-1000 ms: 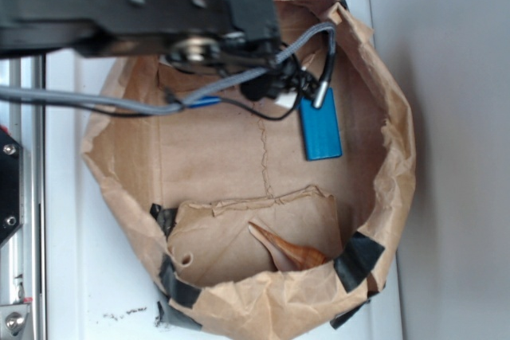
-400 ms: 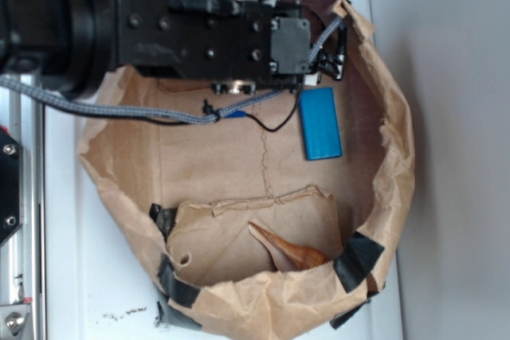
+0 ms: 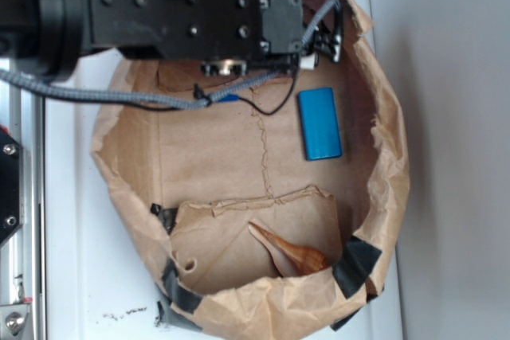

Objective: Grab the blue ball.

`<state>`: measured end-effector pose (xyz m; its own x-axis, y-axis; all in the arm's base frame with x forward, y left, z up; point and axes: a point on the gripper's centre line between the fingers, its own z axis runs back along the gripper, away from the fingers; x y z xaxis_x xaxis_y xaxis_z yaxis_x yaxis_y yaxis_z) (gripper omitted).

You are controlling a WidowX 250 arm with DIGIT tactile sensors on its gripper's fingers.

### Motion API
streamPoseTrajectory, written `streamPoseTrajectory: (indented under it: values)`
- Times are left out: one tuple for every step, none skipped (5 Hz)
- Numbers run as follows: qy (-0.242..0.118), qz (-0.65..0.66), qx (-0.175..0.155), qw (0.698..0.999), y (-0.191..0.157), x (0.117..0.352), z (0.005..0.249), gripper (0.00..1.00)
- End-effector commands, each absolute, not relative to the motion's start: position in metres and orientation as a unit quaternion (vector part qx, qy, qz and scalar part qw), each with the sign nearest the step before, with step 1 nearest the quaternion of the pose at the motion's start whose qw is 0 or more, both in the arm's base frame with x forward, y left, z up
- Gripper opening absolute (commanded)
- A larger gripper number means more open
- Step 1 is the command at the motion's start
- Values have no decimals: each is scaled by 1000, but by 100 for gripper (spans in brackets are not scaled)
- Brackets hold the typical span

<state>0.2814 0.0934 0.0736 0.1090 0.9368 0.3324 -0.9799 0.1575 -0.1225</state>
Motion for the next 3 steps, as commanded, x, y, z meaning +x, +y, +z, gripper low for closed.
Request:
streamPoseTrajectory:
  values:
    - [-169,647,97,737,108,289,52,100]
    - [-185,643,105,736,100,288,43,16]
    - [-190,633,107,743,97,286,40,0]
